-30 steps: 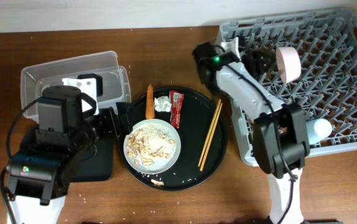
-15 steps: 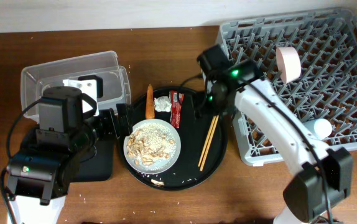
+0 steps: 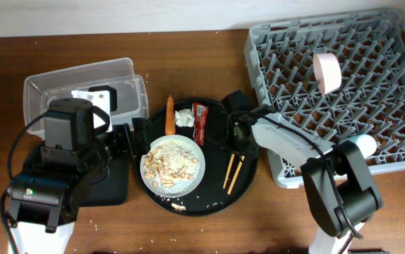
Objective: Sort waste into correct bins and load items into the dishwasher rack
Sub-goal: 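Grasp the wooden chopsticks on the tray with the right gripper, then place the chopsticks upright in the dish rack with the right gripper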
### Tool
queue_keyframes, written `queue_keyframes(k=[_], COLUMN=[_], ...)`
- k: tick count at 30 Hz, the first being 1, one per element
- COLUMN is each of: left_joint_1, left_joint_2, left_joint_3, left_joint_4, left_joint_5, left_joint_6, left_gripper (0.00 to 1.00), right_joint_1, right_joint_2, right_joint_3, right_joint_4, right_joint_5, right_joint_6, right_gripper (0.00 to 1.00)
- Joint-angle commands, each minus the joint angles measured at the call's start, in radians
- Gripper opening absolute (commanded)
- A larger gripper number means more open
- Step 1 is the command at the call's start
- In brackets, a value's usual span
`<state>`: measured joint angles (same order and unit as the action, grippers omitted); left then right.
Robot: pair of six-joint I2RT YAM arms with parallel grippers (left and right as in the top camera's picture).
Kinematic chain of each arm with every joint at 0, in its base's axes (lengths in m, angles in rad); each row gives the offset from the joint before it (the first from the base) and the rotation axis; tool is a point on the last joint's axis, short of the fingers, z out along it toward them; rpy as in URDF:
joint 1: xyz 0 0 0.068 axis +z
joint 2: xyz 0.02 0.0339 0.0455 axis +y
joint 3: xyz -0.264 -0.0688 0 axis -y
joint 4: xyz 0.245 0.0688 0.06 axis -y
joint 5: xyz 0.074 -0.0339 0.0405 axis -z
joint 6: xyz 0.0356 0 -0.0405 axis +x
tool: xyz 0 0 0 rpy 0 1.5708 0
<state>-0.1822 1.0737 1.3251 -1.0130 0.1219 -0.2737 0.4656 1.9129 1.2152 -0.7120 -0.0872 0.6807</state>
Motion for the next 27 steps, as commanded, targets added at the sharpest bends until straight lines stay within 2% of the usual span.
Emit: queue_keyframes(k=[1, 3, 4, 5, 9, 11, 12, 14, 16, 17, 18, 20, 23, 24, 25, 27], left_joint_1=[0.002, 0.002, 0.002, 0.002, 0.002, 0.002, 0.002, 0.002, 0.002, 0.002, 0.002, 0.002, 0.002, 0.002, 0.002, 0.002], left_joint_2=[0.0, 0.001, 0.0, 0.0, 0.0, 0.0, 0.0, 0.0, 0.0, 0.0, 0.0, 0.0, 0.0, 0.0, 0.0, 0.0], left_joint_3=[-0.002, -0.002, -0.002, -0.002, -0.002, -0.002, -0.002, -0.002, -0.002, -0.002, -0.002, -0.002, -0.002, -0.002, -0.002, -0.002], left_joint_4=[0.001, 0.001, 0.0, 0.001, 0.001, 0.001, 0.001, 0.001, 0.0, 0.001, 0.001, 0.001, 0.0, 0.0, 0.001, 0.001], left_joint_5=[-0.007, -0.007, -0.007, -0.007, -0.007, -0.007, -0.007, -0.007, -0.007, -0.007, -0.007, -0.007, -0.007, -0.007, -0.007, -0.007], left_joint_6=[-0.006, -0.006, -0.006, -0.006, -0.006, -0.006, -0.006, -0.006, -0.006, -0.006, -0.006, -0.006, -0.006, -0.006, -0.006, -0.006], left_gripper=[0.99, 0.99, 0.99, 0.99, 0.99, 0.99, 0.99, 0.99, 0.99, 0.99, 0.99, 0.99, 0.99, 0.99, 0.99, 0.99], right_joint_1=[0.006, 0.006, 0.006, 0.006, 0.006, 0.005, -0.015, -0.093, -0.239, -0.312, -0.343, -0.339, -0.296, -0.289, -0.288, -0.287], right_joint_2=[0.011, 0.011, 0.008, -0.019, -0.135, -0.228, -0.275, -0.302, -0.286, -0.247, -0.194, -0.104, -0.044, -0.044, -0.044, -0.068], right_joint_3=[-0.004, -0.003, -0.001, 0.055, 0.17, 0.229, 0.27, 0.337, 0.352, 0.35, 0.349, 0.349, 0.35, 0.351, 0.352, 0.393], right_joint_4=[0.003, 0.006, 0.018, 0.02, -0.014, -0.043, -0.067, -0.094, -0.11, -0.115, -0.125, -0.146, -0.171, -0.171, -0.175, -0.23], right_joint_5=[0.012, 0.013, 0.012, 0.013, 0.014, 0.123, 0.195, 0.212, 0.18, 0.096, 0.095, 0.095, 0.088, 0.09, 0.09, 0.066], right_joint_6=[0.013, 0.012, 0.003, -0.118, -0.233, -0.298, -0.382, -0.582, -0.657, -0.717, -0.762, -0.801, -0.776, -0.75, -0.741, -0.679], right_gripper=[0.25, 0.04, 0.04, 0.04, 0.04, 0.04, 0.04, 0.04, 0.04, 0.04, 0.04, 0.04, 0.04, 0.27, 0.54, 0.57])
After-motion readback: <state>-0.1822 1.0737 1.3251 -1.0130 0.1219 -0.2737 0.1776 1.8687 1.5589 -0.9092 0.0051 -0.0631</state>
